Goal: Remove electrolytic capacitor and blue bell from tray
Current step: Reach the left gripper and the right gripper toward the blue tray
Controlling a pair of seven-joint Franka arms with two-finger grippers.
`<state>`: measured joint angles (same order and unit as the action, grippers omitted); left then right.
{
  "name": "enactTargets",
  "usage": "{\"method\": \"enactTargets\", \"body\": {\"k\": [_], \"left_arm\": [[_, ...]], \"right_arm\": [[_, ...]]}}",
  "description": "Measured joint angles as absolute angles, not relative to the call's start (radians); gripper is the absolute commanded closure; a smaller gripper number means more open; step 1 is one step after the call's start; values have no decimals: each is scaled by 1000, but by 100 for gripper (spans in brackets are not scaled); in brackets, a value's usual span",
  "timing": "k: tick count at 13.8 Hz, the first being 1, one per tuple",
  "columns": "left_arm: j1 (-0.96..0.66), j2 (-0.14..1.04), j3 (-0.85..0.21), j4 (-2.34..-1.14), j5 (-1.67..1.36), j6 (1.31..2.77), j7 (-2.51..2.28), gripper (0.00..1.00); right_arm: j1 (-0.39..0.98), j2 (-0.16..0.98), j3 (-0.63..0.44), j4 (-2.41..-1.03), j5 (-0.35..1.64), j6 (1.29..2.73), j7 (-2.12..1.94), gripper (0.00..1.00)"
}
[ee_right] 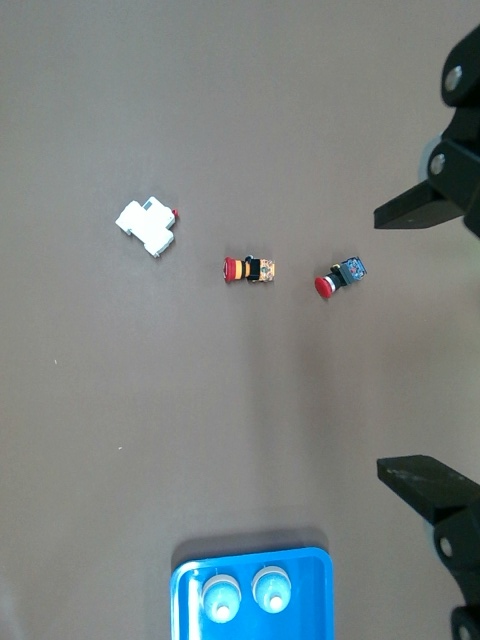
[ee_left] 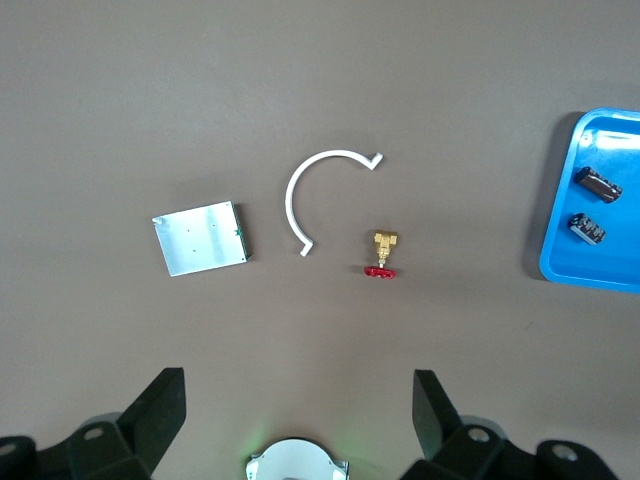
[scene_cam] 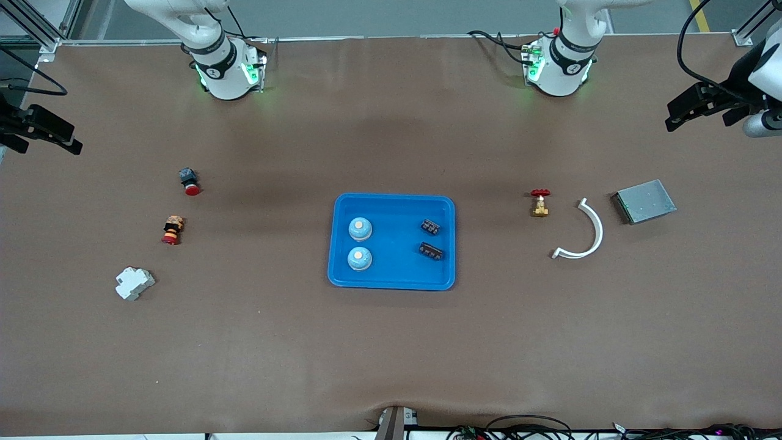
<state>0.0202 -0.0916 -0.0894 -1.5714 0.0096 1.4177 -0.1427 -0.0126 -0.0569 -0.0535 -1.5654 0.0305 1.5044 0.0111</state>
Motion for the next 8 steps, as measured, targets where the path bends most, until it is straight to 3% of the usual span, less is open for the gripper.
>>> {"method": "enactTargets", "body": {"k": [8], "left_arm": [[15,-40,-95,-1540,10,1418,-143,0]], "right_arm": [[-13,-57,-52,-1565,31,1504,28,0]]}}
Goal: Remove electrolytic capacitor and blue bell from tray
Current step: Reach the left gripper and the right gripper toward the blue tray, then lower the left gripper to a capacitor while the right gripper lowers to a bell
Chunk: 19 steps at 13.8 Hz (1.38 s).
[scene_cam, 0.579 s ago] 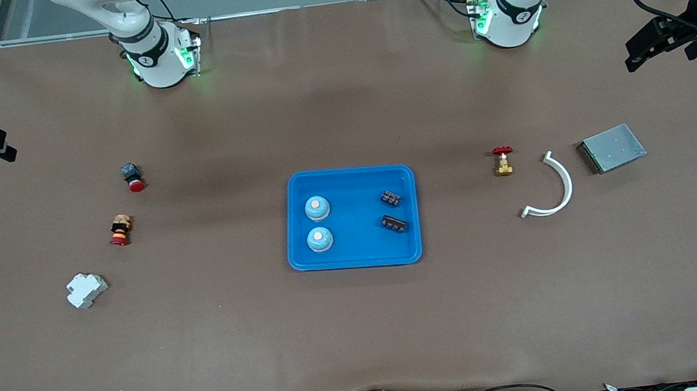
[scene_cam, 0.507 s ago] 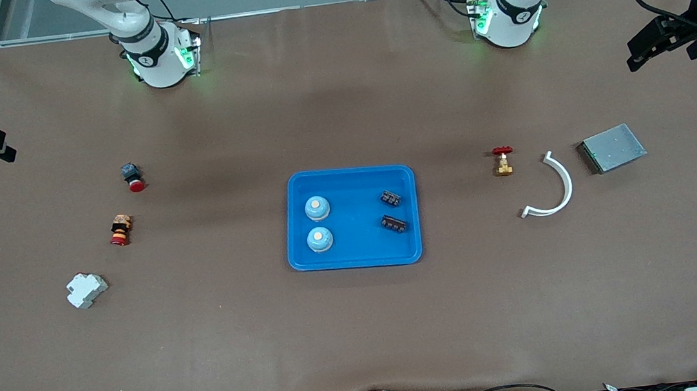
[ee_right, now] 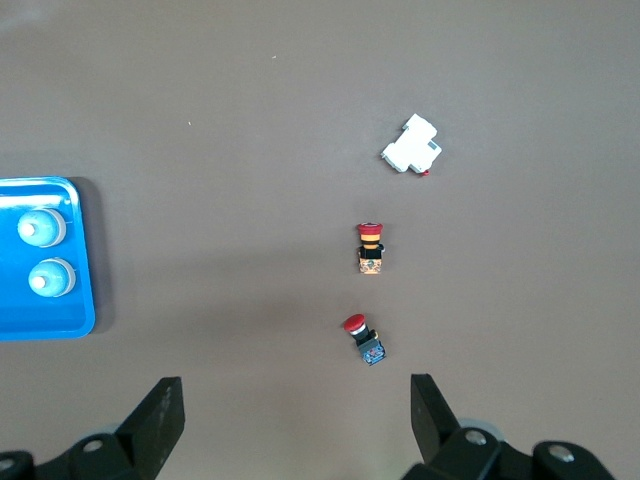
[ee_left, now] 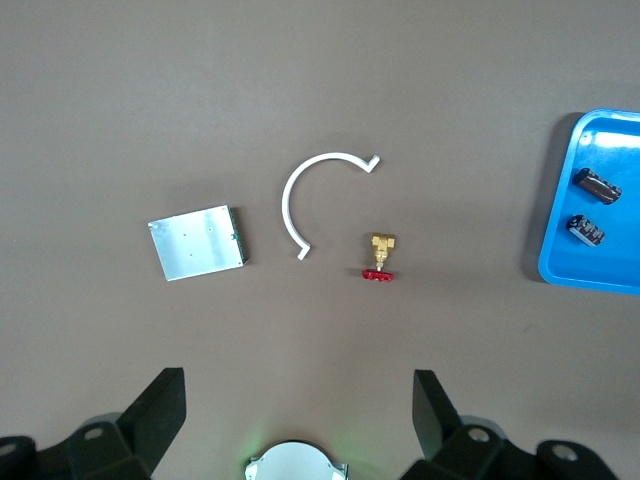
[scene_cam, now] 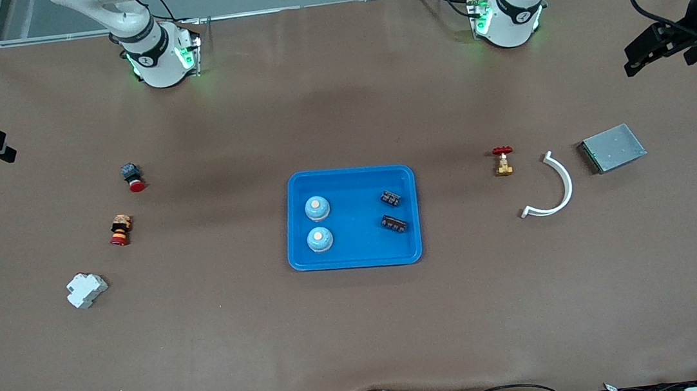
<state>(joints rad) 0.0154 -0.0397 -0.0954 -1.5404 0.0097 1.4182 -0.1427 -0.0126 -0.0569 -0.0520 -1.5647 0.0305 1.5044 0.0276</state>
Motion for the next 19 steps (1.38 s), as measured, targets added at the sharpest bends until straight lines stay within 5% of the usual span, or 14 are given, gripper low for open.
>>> {"method": "enactTargets", "body": {"k": [8,13,19], "left_arm": [[-11,135,-223,-1624,-39,1550,-530,0],[-123,334,-309,-1642,-39,1802,-958,0],[-280,494,-311,-1643,-39,2054,-1265,0]], "right_arm": [[10,-54,-43,-1604,74,1531,122,0],[266,-2,-27,-1704,91,1730,547,0],[509,208,-26,-1666,43,1883,944,0]]}}
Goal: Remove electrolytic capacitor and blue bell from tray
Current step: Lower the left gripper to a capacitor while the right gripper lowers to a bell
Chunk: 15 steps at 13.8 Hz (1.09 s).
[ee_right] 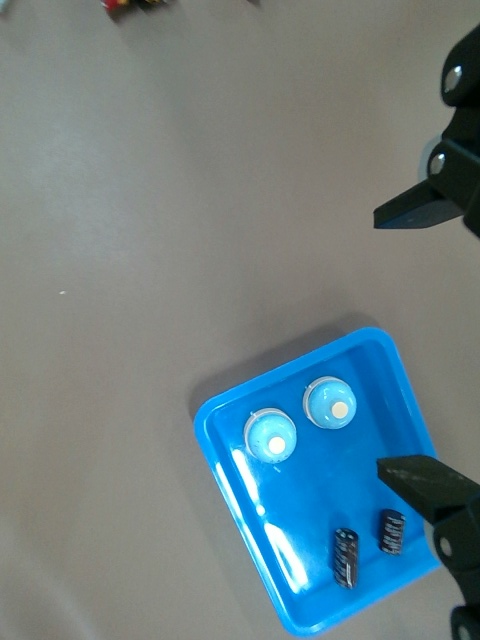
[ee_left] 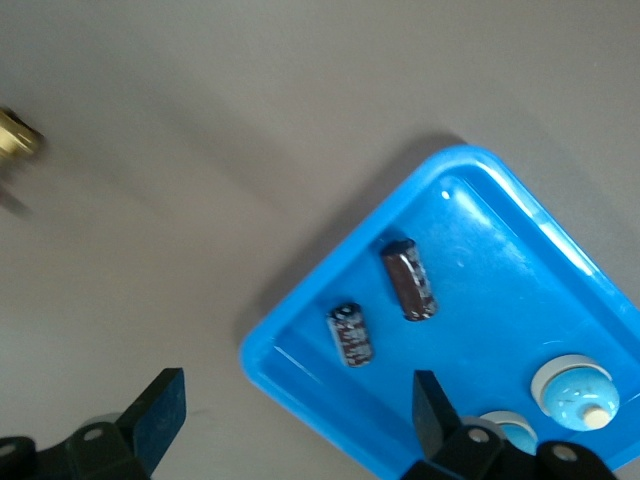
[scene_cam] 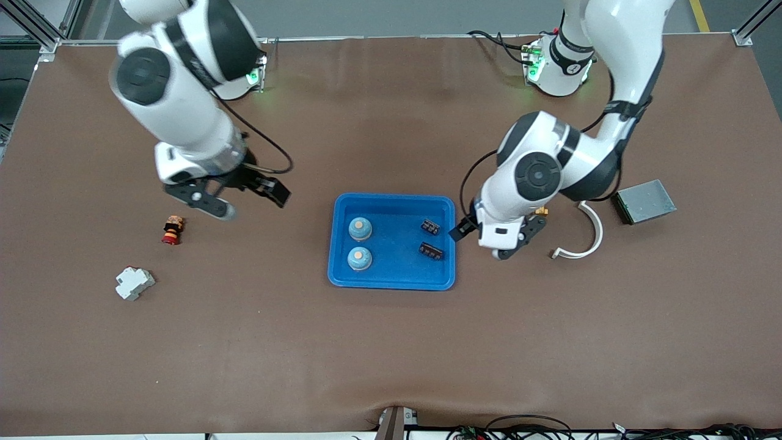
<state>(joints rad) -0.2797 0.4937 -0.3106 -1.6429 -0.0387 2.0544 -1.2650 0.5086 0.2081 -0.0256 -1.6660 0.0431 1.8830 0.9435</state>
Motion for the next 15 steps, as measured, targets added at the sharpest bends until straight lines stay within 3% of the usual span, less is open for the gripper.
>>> {"method": "enactTargets", "body": {"k": [5,10,15], "left_arm": [[-356,588,-310,-1643,-12,2151,-1493,0],[-377,655,-310,-1642,-11,2191,-1614,0],[-408,686,-309,-1656,-7,2192,-1695,15]], "right_arm": [[611,434,-27,-1525,12,1925,1158,0],[621,585,-32,-1469,12,2088,1169,0],[633,686,-33,-1395,12,2139,1188,0]]}}
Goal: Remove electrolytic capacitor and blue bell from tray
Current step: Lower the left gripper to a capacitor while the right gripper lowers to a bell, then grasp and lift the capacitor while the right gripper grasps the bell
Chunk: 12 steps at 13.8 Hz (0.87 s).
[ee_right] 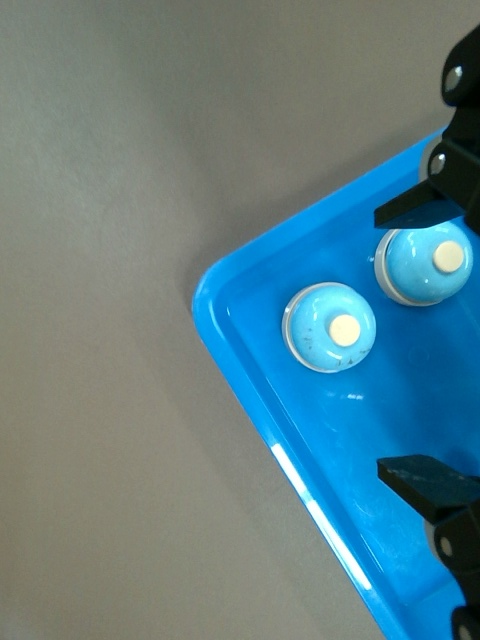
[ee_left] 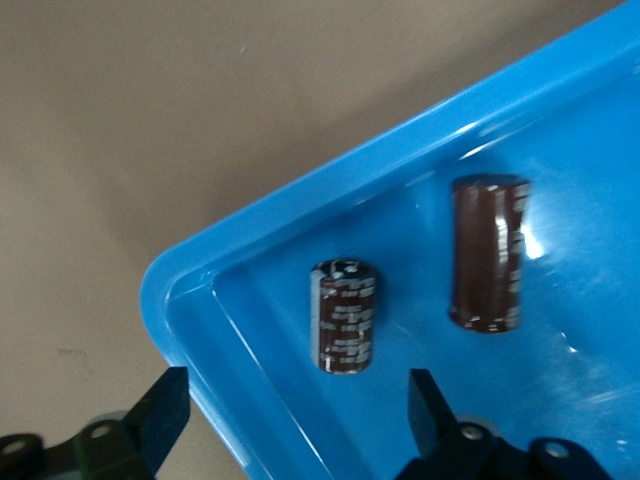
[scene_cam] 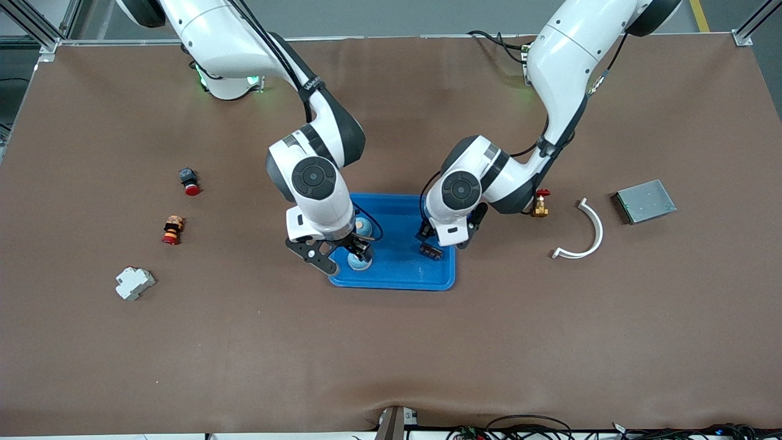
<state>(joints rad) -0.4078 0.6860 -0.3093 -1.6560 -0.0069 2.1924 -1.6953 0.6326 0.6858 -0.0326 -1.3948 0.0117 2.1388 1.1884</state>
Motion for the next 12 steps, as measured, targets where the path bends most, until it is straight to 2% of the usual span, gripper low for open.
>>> {"method": "enactTargets", "body": {"k": [2,7,10,12], "left_arm": [[-411,693,-308,-1660,-7,2198,-1701,21],[-411,717,-298,-1660,16,2232,-1702,22],[-411,732,-298,-1660,21,2261,-1703,37],[-411,735,-298,-1660,21,2264,-1703,53]], "right_arm": [[637,710,-33,-1392,3,2159,1189,0],[646,778,-33,-1391,-64,2223,1192,0],[656,801,-33,-1391,-65,2266,1193,0],[658,821,-33,-1391,-71,2292,1193,0]]}}
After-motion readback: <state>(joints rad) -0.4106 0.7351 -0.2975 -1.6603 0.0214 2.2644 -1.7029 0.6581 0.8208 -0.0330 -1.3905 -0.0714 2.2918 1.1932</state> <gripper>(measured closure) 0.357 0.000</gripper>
